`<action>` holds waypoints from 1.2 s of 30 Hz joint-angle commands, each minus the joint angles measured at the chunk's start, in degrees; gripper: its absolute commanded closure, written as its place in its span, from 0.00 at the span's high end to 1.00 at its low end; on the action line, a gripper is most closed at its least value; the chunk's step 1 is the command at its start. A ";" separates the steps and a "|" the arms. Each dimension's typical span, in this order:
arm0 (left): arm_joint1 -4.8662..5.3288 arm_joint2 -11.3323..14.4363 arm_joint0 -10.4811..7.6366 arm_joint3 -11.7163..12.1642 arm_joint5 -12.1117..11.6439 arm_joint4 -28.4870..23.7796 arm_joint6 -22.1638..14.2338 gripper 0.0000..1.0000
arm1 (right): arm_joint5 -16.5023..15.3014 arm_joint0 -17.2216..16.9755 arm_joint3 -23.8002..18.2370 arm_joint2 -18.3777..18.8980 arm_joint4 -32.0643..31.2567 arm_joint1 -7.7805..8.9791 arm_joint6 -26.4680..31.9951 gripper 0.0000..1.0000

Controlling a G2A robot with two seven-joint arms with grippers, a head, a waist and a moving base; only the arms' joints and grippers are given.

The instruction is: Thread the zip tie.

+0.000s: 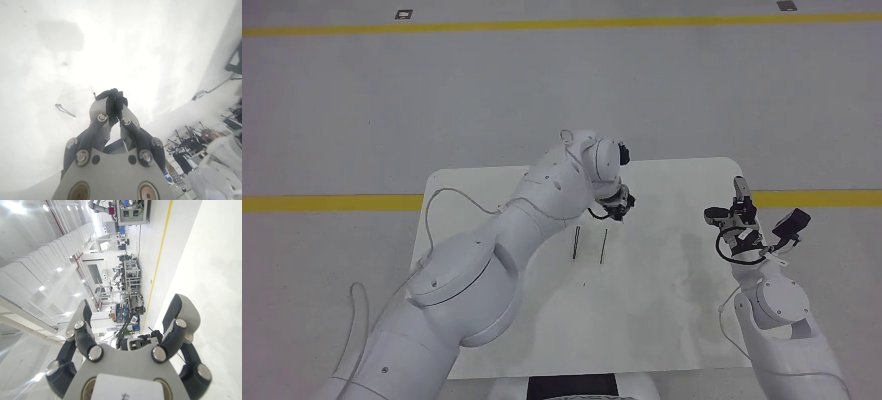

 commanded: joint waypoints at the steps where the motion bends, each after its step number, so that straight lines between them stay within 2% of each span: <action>1: 1.27 -1.69 0.36 -1.01 -2.63 -2.00 0.64 0.00 | 0.00 0.00 0.00 0.00 0.00 0.00 0.00 1.00; 3: 2.88 -3.24 1.00 -2.43 -4.50 -2.91 1.90 0.00 | 0.00 0.00 0.00 0.00 0.00 0.00 0.00 1.00; 5: 4.28 -4.44 2.13 -4.72 -5.06 -3.33 3.16 0.00 | 0.00 0.00 0.00 0.00 0.00 0.00 0.00 1.00; 8: 7.21 -7.63 5.01 -10.13 -6.77 -4.84 4.93 0.00 | 0.00 0.00 0.00 0.00 0.00 0.00 0.00 1.00; 10: 9.71 -10.38 7.88 -15.38 -7.35 -5.16 5.69 0.00 | 0.00 0.00 0.00 0.00 0.00 0.00 0.00 1.00; 12: 12.07 -13.15 10.95 -20.82 -5.80 -4.47 6.73 0.00 | 0.00 0.00 0.00 0.00 0.00 0.00 0.00 1.00; 14: 15.02 -16.91 15.68 -29.22 -4.90 -2.94 6.89 0.00 | 0.00 0.00 0.00 0.00 0.00 0.00 0.00 1.00; 15: 16.28 -18.93 18.23 -33.77 -5.94 -3.10 6.03 0.00 | 0.00 0.00 0.00 0.00 0.00 0.00 0.00 1.00; 16: 17.12 -20.55 20.19 -36.52 -6.76 -3.79 5.02 0.00 | 0.00 0.00 0.00 0.00 0.00 0.00 0.00 1.00; 27: 17.12 -20.55 20.19 -36.52 -6.76 -3.79 5.02 0.00 | 0.00 0.00 0.00 0.00 0.00 0.00 0.00 1.00; 28: 17.19 -21.00 20.96 -36.55 -7.17 -4.95 5.89 0.00 | 0.00 0.00 0.00 0.00 0.00 0.00 0.00 1.00; 29: 17.39 -22.05 21.62 -36.31 -7.36 -6.83 6.29 0.00 | 0.00 0.00 0.00 0.00 0.00 0.00 0.00 1.00; 32: 18.59 -25.43 23.04 -37.08 -10.05 -9.34 5.76 0.00 | 0.00 0.00 0.00 0.00 0.00 0.00 0.00 1.00; 33: 19.20 -26.88 23.84 -37.98 -11.56 -9.90 5.20 0.00 | 0.00 0.00 0.00 0.00 0.00 0.00 0.00 1.00; 36: 20.62 -30.41 26.11 -40.38 -14.14 -11.22 4.32 0.00 | 0.00 0.00 0.00 0.00 0.00 0.00 0.00 1.00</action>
